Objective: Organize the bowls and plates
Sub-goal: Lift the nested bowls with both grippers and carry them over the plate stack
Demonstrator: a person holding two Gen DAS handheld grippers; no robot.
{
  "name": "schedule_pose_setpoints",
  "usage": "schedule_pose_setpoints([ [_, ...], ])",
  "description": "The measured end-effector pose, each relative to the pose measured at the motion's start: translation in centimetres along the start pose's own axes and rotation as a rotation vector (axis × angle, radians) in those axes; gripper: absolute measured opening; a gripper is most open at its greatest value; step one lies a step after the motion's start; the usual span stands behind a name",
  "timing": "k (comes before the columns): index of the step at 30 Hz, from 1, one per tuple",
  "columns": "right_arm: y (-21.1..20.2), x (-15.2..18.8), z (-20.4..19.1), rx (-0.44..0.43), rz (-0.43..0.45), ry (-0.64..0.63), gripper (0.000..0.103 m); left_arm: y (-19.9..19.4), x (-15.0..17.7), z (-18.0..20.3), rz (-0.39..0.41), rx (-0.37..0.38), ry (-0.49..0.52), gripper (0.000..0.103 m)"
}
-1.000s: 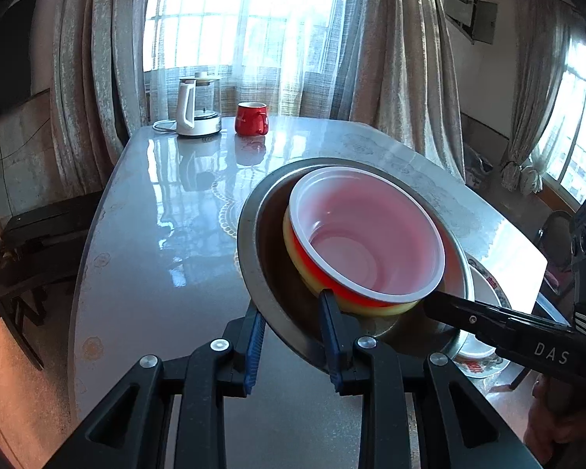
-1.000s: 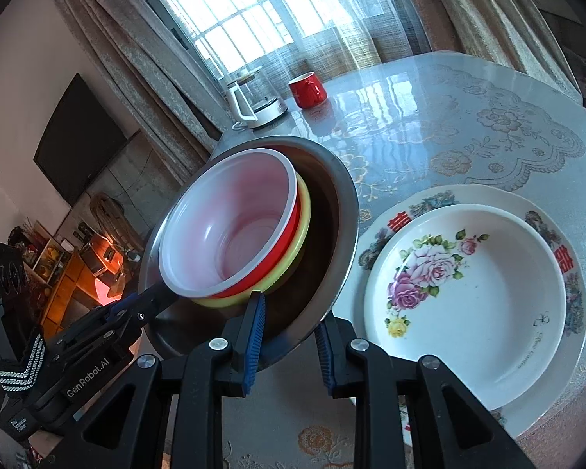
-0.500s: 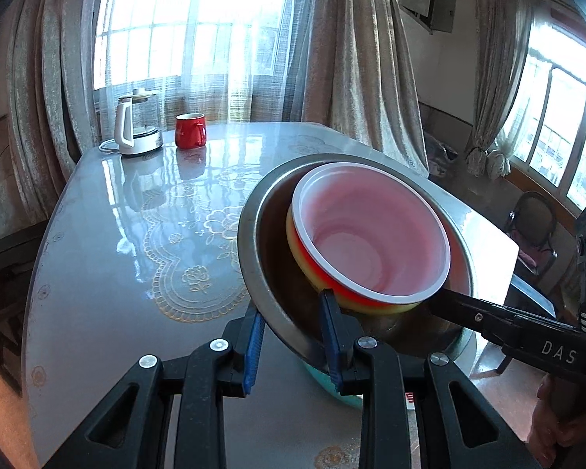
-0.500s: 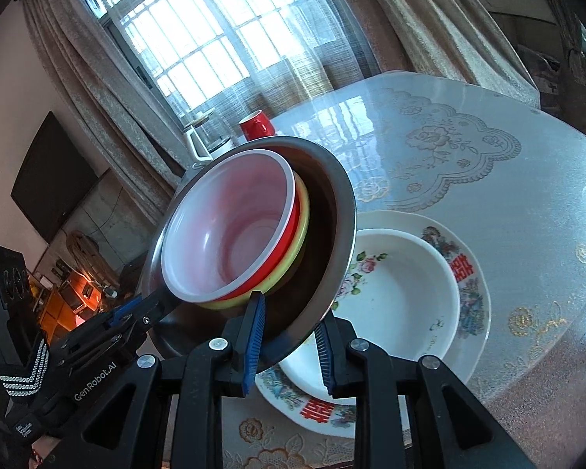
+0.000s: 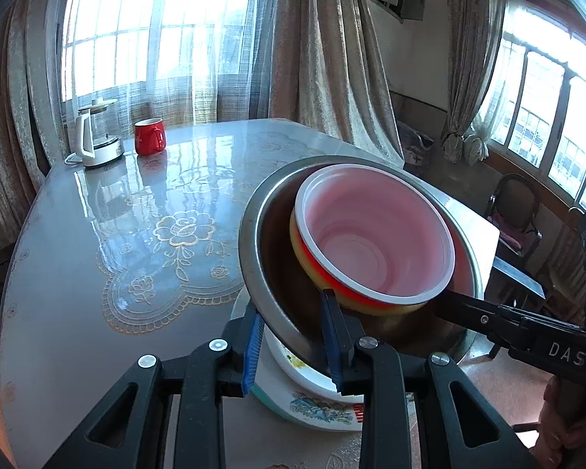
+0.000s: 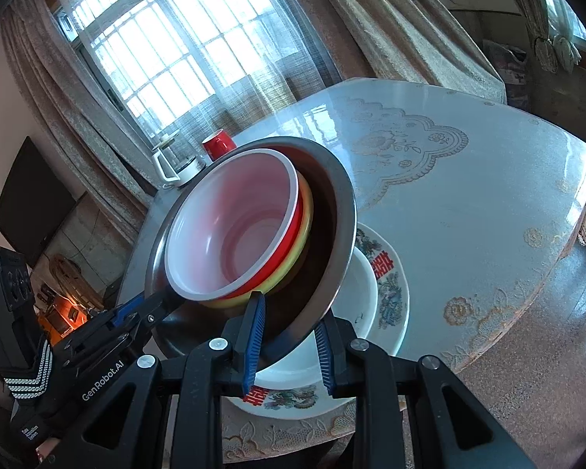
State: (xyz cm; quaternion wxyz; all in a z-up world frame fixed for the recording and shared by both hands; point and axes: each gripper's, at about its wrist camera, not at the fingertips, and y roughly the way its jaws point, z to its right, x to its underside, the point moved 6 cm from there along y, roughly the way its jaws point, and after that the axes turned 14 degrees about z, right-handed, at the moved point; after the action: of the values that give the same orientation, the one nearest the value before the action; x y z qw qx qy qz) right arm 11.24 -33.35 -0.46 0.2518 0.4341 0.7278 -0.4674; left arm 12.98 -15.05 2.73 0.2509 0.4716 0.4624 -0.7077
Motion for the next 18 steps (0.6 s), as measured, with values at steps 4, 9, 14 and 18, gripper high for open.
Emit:
schedule_pose_setpoints([
  [4, -0.4, 0.2, 0.9, 0.016, -0.004, 0.016, 0.025, 0.3, 0.3, 0.8, -0.006, 0.008, 0.013, 0.030],
  [9, -0.8, 0.7, 1.6, 0.031, -0.012, 0.029, 0.025, 0.8, 0.6, 1.4, -0.014, 0.006, 0.024, 0.030],
  [14, -0.4, 1.3, 2.1, 0.042, -0.032, 0.045, 0.025, 1.2, 1.4, 1.5, -0.035, 0.003, 0.020, 0.030],
  [18, -0.2, 1.4, 2.2, 0.047, -0.044, 0.047, 0.025, 1.4, 1.7, 1.4, -0.044, -0.002, 0.018, 0.030],
])
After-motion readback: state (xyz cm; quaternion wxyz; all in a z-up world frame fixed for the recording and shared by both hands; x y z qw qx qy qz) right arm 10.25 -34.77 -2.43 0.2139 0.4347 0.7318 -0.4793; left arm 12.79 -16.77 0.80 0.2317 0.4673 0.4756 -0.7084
